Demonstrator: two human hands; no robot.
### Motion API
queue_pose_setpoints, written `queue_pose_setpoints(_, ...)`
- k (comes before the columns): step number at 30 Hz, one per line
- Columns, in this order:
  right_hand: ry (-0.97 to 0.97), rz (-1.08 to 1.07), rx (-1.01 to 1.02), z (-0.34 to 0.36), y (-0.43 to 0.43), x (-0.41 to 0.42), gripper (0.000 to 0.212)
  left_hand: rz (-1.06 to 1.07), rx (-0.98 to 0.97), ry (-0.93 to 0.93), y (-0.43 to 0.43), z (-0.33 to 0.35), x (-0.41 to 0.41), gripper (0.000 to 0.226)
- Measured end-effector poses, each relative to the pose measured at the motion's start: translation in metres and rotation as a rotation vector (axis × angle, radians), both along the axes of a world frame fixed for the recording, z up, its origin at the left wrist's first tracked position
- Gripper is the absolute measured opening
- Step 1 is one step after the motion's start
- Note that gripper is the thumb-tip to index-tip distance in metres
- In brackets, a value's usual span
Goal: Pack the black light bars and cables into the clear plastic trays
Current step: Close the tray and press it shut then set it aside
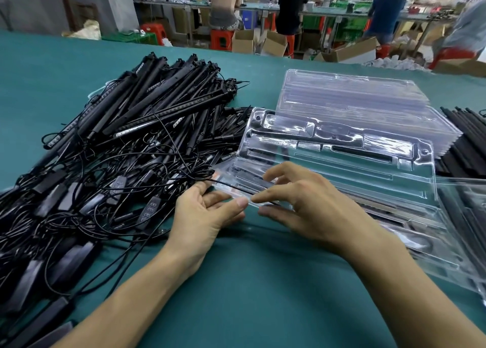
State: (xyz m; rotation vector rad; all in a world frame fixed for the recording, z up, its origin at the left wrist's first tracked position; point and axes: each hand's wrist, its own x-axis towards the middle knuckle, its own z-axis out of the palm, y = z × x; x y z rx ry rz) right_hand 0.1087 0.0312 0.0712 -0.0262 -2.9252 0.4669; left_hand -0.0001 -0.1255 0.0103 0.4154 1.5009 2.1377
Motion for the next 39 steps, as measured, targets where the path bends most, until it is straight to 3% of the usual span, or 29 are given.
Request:
queue_pose_setpoints(4, 0.015, -0.037, -0.062, 0.001, -0.001, -0.003, 0.022, 0.016, -0.011, 0.023, 0.0, 0.001, 0.001, 0.096)
queue_pose_setpoints(7, 0.009, -0.064, -0.066, 0.003, -0.003, -0.003, 0.021, 0.023, 0.001, 0.024, 0.0, 0.001, 0.001, 0.09)
queue_pose_setpoints(26, 0.046, -0.108, 0.207, 0.006, -0.012, -0.004, 0.031, 0.047, 0.039, -0.006, 0.004, -0.004, -0.002, 0.089)
queue_pose_setpoints(39, -0.094, -0.144, 0.027, 0.017, 0.003, 0.003, 0.027, 0.056, -0.006, 0.06, 0.007, -0.004, -0.003, 0.099)
